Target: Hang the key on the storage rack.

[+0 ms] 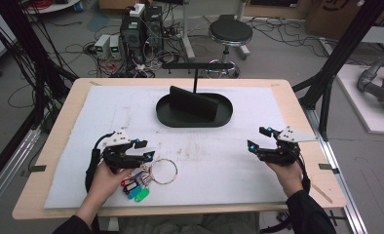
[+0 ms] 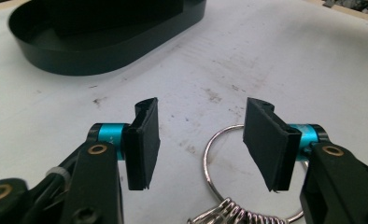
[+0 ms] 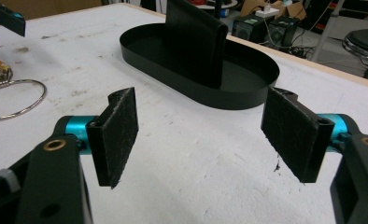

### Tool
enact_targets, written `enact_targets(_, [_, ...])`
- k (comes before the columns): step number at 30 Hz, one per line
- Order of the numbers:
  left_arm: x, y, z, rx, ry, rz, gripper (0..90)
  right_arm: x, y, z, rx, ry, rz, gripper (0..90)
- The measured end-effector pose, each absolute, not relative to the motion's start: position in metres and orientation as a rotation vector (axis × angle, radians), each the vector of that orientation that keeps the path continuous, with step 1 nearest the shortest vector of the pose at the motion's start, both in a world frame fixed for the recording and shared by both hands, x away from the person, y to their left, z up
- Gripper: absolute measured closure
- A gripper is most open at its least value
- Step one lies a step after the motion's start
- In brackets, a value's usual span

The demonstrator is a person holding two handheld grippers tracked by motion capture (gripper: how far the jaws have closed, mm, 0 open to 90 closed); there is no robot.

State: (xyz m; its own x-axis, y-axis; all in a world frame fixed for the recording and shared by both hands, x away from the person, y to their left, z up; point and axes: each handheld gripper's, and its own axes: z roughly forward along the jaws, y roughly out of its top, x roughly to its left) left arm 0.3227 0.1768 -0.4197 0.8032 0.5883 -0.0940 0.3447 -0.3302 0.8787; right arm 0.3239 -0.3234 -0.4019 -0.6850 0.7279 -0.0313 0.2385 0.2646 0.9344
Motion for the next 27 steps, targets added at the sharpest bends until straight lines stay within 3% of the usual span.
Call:
enact_targets(15, [0.328, 0.149, -0.436, 2.16, 0.666, 0.326, 70.0, 0.324, -0.325, -0.403, 0.879, 2.078, 1.419, 30.1])
enact_targets(27, [0.327, 0.141, -0.444, 2.249, 0.692, 0.347, 74.5, 0.323, -0.327, -0.404, 0.888, 2.065, 1.417, 32.0])
